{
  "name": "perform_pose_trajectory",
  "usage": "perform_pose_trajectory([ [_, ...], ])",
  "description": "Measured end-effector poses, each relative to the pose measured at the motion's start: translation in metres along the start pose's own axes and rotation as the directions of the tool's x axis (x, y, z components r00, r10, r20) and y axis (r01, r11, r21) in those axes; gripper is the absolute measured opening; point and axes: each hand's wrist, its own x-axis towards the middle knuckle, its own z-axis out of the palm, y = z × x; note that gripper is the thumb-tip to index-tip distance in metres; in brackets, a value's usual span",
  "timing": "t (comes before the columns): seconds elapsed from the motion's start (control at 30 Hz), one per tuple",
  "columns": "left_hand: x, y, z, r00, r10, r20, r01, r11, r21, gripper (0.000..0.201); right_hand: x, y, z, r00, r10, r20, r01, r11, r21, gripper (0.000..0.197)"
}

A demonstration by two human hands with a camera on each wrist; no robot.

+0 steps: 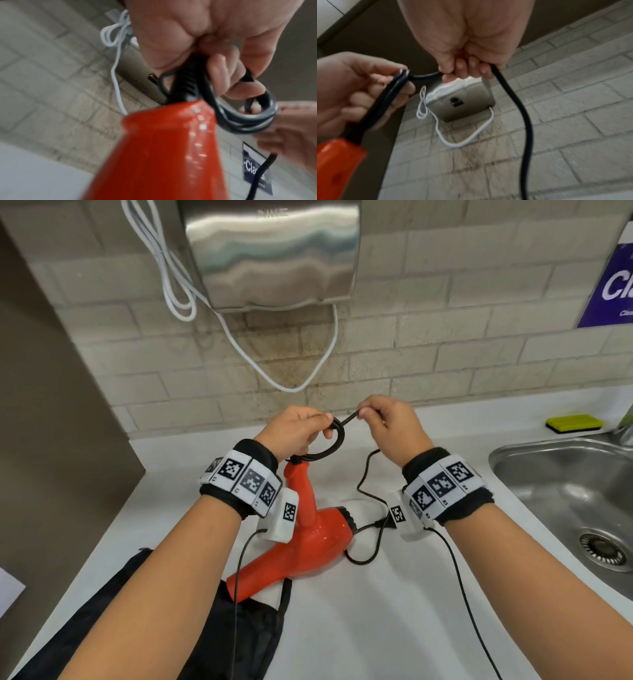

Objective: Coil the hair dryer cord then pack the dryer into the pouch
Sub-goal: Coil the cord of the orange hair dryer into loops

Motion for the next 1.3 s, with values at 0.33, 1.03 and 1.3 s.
perform_pose_trajectory([
  [0.33,0.0,0.004,0.009,0.996,0.061,0.064,-0.076,0.963,0.257,0.03,0.002,-0.025,-0.002,0.964,-0.094,-0.249,0.11,0.993,0.05,0.016],
  [1.03,0.009,-0.003,0.006,0.997,-0.015,-0.082,0.002,0.988,-0.154,0.039,-0.044,-0.01,0.049,0.956,-0.252,-0.147,0.259,0.965,0.028,0.02],
  [1.3,0.007,-0.008,0.004,0.997,0.036,-0.062,-0.039,0.999,-0.038,0.038,-0.047,-0.006,0.051,0.972,-0.225,-0.061,0.228,0.972,0.051,0.031],
])
